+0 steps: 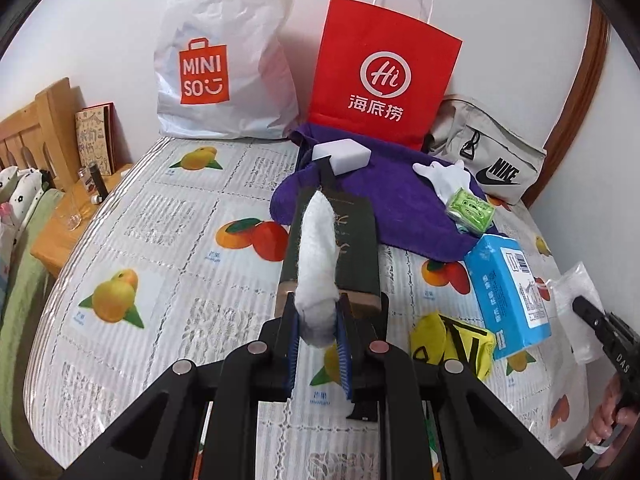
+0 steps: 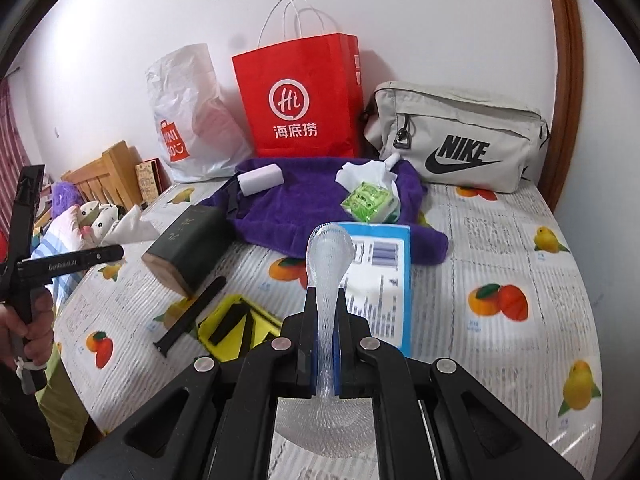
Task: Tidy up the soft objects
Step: 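Carry the sock and clear bag toward the purple towel with both grippers, then lower the sock and bag onto the towel and open both grippers, then grasp the green snack packet with the right gripper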
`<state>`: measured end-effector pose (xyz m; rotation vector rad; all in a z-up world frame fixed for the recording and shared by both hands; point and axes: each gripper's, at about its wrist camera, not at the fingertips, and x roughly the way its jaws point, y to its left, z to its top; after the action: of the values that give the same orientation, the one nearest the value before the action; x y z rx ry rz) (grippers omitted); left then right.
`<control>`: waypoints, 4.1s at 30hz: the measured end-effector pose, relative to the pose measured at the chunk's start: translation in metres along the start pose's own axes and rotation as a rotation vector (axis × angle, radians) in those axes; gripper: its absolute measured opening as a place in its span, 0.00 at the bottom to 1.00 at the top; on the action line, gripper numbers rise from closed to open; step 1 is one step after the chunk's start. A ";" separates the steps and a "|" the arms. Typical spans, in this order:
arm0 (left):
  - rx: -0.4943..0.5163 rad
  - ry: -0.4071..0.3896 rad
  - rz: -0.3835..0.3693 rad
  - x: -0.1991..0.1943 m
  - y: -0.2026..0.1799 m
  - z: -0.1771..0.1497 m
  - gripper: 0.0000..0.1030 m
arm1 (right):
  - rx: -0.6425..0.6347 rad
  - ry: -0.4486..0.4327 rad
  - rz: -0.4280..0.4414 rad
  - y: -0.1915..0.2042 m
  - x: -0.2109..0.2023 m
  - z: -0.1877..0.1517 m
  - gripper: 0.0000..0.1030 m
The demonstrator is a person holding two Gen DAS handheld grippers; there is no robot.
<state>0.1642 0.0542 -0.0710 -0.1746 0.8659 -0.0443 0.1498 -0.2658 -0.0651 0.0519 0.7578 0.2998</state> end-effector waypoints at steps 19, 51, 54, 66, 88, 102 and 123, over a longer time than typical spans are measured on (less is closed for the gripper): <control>0.019 0.024 -0.009 0.049 -0.008 0.054 0.16 | -0.022 0.015 -0.019 -0.010 0.064 0.062 0.05; -0.101 0.090 -0.107 0.159 -0.042 0.120 0.16 | -0.029 0.118 0.002 -0.027 0.196 0.128 0.05; -0.117 0.099 -0.105 0.168 -0.044 0.122 0.16 | -0.043 0.131 0.006 -0.026 0.206 0.131 0.05; -0.114 0.191 -0.126 0.195 -0.055 0.122 0.17 | -0.017 0.216 -0.001 -0.037 0.235 0.133 0.06; -0.098 0.131 -0.122 0.118 -0.038 0.114 0.46 | -0.016 0.082 -0.007 -0.012 0.148 0.120 0.66; -0.081 0.082 -0.084 0.041 -0.006 0.052 0.47 | -0.016 0.119 0.037 0.045 0.071 0.039 0.67; 0.016 0.171 -0.116 0.033 0.019 -0.044 0.47 | -0.158 0.327 0.046 0.117 0.054 -0.105 0.68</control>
<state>0.1514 0.0630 -0.1272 -0.2082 1.0250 -0.1769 0.0861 -0.1448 -0.1596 -0.1327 1.0557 0.4171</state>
